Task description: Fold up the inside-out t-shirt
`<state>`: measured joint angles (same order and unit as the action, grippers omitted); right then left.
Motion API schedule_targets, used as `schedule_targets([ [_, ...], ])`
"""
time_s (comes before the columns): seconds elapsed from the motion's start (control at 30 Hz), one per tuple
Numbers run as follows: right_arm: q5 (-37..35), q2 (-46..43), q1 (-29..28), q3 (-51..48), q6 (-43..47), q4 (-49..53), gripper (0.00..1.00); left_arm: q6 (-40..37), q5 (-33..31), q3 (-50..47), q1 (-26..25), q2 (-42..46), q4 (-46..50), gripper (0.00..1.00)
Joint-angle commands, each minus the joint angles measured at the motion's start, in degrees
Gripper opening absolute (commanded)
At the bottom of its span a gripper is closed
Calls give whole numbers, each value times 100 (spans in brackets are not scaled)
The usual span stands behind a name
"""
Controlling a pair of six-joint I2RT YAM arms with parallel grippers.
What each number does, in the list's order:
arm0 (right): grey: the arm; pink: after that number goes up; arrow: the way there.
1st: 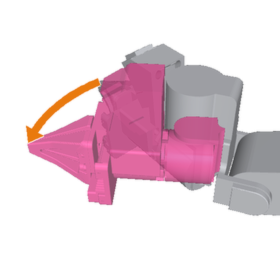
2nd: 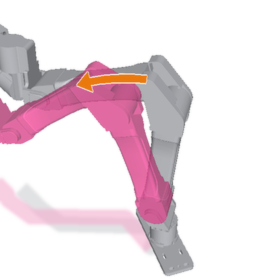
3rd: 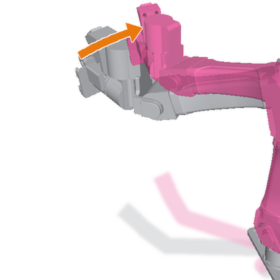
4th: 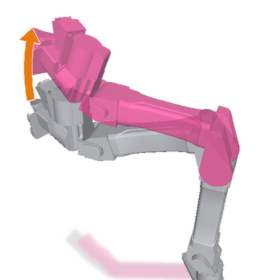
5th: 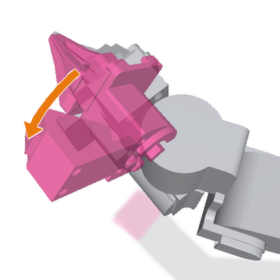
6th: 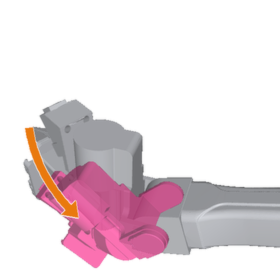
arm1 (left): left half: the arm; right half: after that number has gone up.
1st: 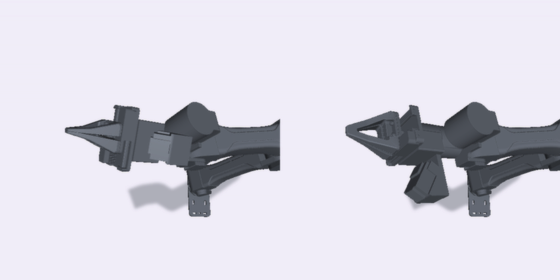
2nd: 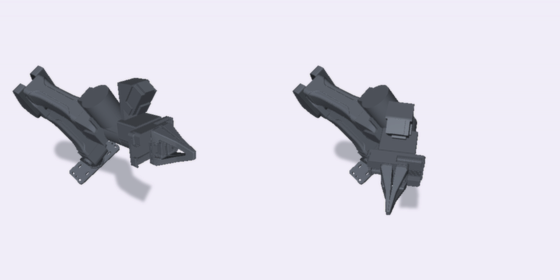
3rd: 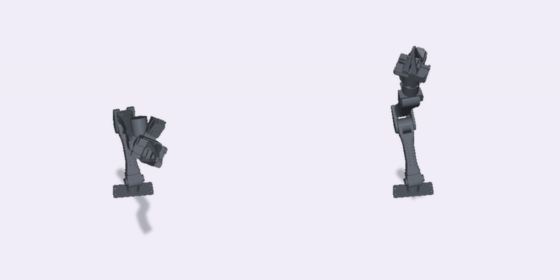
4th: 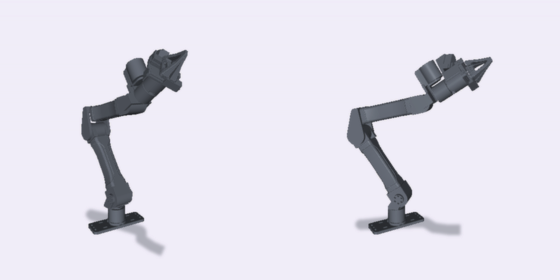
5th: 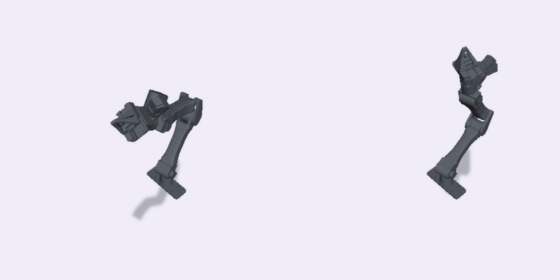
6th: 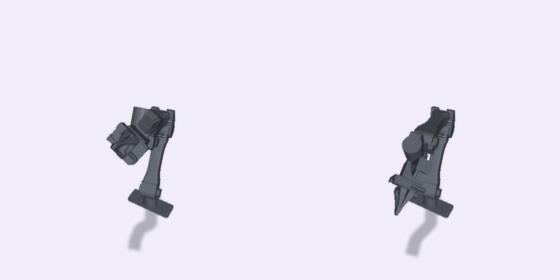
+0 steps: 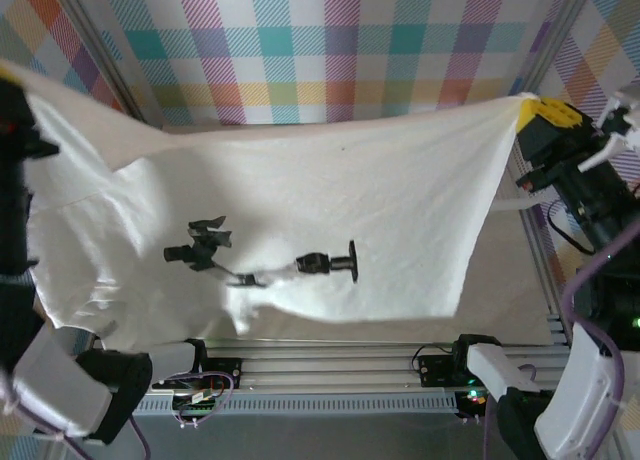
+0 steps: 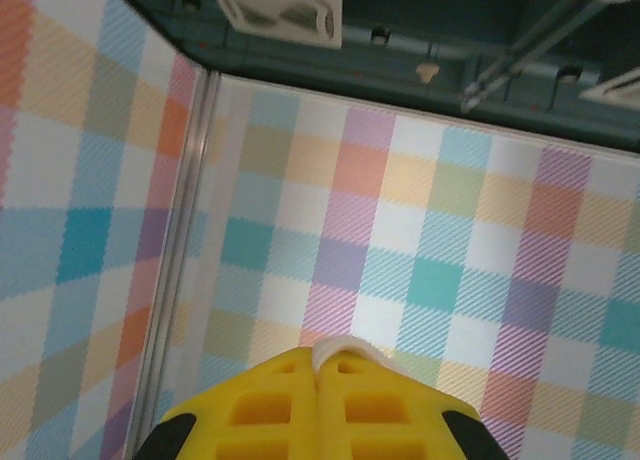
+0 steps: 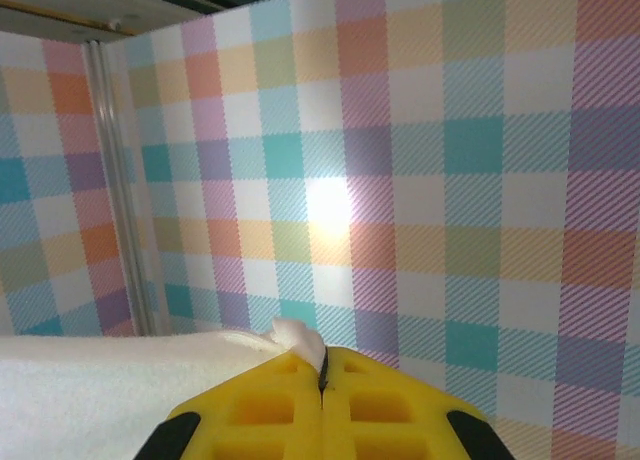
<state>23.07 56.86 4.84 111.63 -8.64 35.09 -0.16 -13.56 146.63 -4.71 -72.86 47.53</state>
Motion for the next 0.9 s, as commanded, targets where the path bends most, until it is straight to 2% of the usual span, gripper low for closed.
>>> schedule_targets([
  [0.0, -92, 637, -10, -251, 109, -246, 0, -201, -102, -114, 76, -1026, -148, 0],
  [0.2, -201, 1812, -165, -881, 233, -1005, 0, -176, -10, -657, 84, -2459, -809, 0],
  [0.33, -500, 3214, -481, -809, 474, -1417, 0, -188, 33, -669, 108, -3779, -1190, 0],
  [0.37, -616, 3681, -552, -671, 516, -1507, 0, -190, 49, -629, 111, -4162, -1303, 5],
  [0.43, -885, 4726, -646, -121, 580, -1508, 2, -151, 98, -431, 113, -4944, -1528, 13],
  [0.47, -1011, 5410, -665, 424, 572, -1320, 8, -118, 154, -79, 117, -5417, -1497, 17],
  [0.6, -1364, 7844, -753, 3532, 659, 290, 22, 249, 455, 2159, 119, -7046, -523, 39],
  [0.67, -1495, 8504, -853, 4766, 813, 979, 27, 422, 594, 2267, 119, -7055, -247, 47],
  [0.73, -1501, 8640, -937, 5107, 881, 1390, 31, 613, 736, 1906, 119, -6735, 10, 50],
  [0.8, -1533, 8189, -1070, 4469, 996, 1542, 33, 810, 981, 917, 105, -6076, -24, 52],
  [0.87, -1625, 7408, -1245, 3008, 1078, 1217, 34, 999, 1267, -929, 69, -5014, -769, 52],
])
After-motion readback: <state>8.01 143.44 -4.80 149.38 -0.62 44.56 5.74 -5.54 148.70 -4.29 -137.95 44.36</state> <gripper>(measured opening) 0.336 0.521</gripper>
